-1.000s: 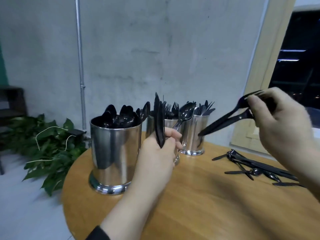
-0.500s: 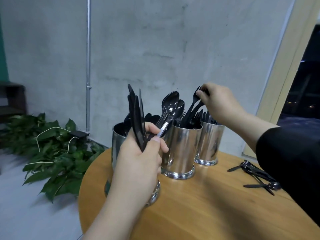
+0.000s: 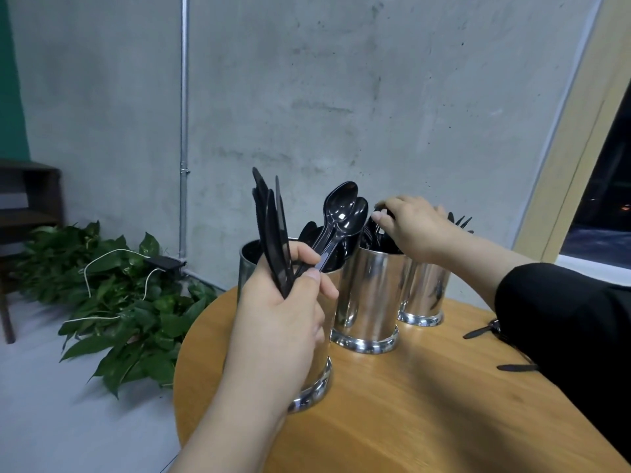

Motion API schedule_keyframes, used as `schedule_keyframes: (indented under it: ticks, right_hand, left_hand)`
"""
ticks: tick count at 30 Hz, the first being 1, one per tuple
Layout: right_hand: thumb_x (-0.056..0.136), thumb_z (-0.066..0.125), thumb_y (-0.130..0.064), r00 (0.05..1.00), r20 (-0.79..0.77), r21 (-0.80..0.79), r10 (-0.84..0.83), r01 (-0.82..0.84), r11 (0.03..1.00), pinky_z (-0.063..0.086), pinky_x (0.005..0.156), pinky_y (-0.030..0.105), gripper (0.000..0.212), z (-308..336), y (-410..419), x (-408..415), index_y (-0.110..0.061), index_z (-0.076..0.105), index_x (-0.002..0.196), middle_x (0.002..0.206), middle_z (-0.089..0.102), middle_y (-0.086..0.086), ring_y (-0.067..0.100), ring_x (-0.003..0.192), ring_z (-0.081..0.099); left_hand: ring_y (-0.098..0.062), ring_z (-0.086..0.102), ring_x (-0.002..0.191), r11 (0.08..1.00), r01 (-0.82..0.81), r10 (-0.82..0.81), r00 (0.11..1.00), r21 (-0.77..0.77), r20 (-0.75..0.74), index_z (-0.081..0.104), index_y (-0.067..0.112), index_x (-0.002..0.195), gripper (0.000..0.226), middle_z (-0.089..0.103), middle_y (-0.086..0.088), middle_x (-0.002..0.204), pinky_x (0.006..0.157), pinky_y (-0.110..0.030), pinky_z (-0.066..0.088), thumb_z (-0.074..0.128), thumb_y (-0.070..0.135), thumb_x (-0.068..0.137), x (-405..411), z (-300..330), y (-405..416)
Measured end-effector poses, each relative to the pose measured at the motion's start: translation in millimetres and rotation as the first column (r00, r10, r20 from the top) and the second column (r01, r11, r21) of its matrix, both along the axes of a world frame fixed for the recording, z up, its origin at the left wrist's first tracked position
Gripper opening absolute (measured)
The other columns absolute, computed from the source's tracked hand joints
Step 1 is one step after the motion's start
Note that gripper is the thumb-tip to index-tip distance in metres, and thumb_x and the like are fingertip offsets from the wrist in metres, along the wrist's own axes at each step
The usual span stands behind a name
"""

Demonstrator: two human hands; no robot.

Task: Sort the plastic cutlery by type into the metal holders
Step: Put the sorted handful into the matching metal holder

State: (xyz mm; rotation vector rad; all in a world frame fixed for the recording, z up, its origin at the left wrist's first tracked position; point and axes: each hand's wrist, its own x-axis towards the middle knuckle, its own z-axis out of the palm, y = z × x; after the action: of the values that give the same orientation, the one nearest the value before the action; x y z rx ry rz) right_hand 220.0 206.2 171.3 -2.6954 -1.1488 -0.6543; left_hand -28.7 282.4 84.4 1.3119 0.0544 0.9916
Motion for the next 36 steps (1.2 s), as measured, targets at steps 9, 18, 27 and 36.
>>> schedule_keyframes:
  ticks: [9, 18, 27, 36]
  right_hand:
    - [0.096, 0.038, -0.063, 0.954, 0.143, 0.387, 0.262, -0.297, 0.873, 0.041, 0.087, 0.028, 0.061, 21.5, -33.4, -47.3, -0.024, 0.053, 0.139, 0.120, 0.058, -0.009, 0.010, 0.102, 0.054]
    - [0.100, 0.046, -0.055, 0.831, -0.236, 0.546, 0.503, -0.315, 0.776, 0.044, 0.055, 0.027, 0.029, 10.5, -35.9, -142.0, -0.032, 0.063, 0.105, 0.060, 0.065, -0.003, 0.009, 0.049, 0.055]
    - [0.099, 0.061, -0.018, 0.812, -0.209, 0.722, 0.545, -0.248, 0.646, 0.042, 0.050, 0.026, 0.011, 25.8, -17.4, -151.3, -0.016, 0.064, 0.089, 0.061, 0.060, 0.005, 0.010, 0.045, 0.052]
    - [0.099, 0.057, -0.017, 0.917, 0.070, 0.451, 0.392, -0.380, 0.808, 0.043, 0.068, 0.029, 0.011, 29.3, 24.1, -147.4, -0.022, 0.065, 0.103, 0.082, 0.067, -0.006, 0.018, 0.081, 0.065]
  left_hand:
    - [-0.016, 0.036, 0.048, 0.999, 0.032, -0.032, 0.999, -0.004, -0.022, 0.061, 0.028, 0.086, 0.034, 0.066, -0.006, 0.075, 0.042, -0.025, 0.034, 0.047, 0.001, 0.102, -2.6, -0.6, -0.2]
    - [-0.017, 0.034, 0.047, 0.996, 0.089, -0.088, 0.995, 0.017, -0.050, 0.054, 0.013, 0.101, 0.014, 0.065, -0.009, 0.076, 0.044, -0.027, 0.030, 0.045, 0.002, 0.103, -10.1, -1.7, -1.6]
    - [-0.020, 0.050, 0.049, 0.999, -0.042, 0.043, 0.998, 0.027, -0.038, 0.057, 0.019, 0.104, 0.008, 0.070, -0.007, 0.079, 0.039, -0.027, 0.038, 0.049, 0.021, 0.107, -28.9, -2.2, 16.5]
    - [-0.013, 0.025, 0.041, 0.988, -0.017, -0.003, 0.992, -0.155, -0.129, 0.058, 0.010, 0.081, 0.032, 0.030, 0.000, 0.053, 0.038, -0.022, 0.021, 0.059, 0.034, 0.102, -48.0, -13.5, 44.2]
